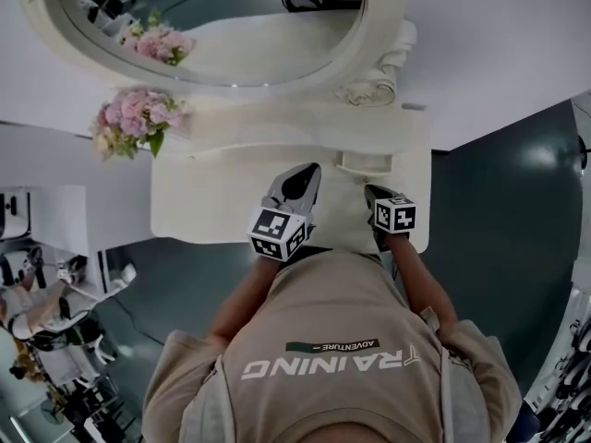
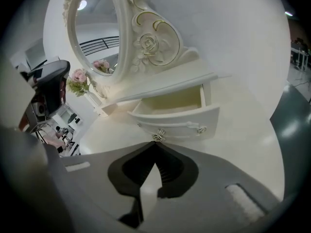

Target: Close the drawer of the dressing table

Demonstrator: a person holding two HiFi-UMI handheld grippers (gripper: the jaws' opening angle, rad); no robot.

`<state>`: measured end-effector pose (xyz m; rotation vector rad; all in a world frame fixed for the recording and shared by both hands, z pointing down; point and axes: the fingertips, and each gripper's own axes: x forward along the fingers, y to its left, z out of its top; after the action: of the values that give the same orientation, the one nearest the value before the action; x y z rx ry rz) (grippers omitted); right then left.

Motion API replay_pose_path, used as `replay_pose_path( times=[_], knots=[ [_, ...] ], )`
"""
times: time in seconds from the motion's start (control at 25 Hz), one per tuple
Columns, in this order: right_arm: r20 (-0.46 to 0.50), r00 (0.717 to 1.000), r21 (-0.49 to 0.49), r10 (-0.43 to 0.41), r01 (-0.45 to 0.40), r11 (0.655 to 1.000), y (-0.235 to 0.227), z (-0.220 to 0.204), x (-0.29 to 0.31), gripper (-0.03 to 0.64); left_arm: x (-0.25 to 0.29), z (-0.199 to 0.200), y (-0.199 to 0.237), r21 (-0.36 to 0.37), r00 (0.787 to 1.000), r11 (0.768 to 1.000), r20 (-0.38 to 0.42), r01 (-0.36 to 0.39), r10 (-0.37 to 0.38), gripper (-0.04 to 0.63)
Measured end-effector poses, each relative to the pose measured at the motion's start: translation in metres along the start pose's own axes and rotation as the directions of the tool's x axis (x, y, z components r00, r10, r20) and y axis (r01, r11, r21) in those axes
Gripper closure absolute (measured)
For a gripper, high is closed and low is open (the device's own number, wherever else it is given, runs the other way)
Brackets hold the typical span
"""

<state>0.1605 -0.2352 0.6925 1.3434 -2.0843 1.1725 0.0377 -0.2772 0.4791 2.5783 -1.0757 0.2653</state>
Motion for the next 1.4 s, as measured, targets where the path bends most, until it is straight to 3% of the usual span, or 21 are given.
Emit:
replay_pose_path(
  times=[0.4,0.84,1.4],
  knots=[
    [-0.064,0.998,0.034,0.029,-0.027,0.999,-0.007,-0.001,0.013,0.614,0.012,0.000,0.005,-0.028,1.000,1.000,0.001,-0.007,0.007,0.580],
    [-0.096,0.995,-0.023,-0.001,-0.001,1.000,-0.010,0.006,0.014,0.614,0.011,-0.009,0.012,-0.055,1.000,0.998,-0.004,-0.013,0.013,0.580],
    [-0.056,0.998,0.024,-0.004,0.006,1.000,-0.019,0.031,0.023,0.615,0.010,-0.009,0.013,-0.066,1.000,0.998,-0.001,-0.014,0.014,0.580]
  ],
)
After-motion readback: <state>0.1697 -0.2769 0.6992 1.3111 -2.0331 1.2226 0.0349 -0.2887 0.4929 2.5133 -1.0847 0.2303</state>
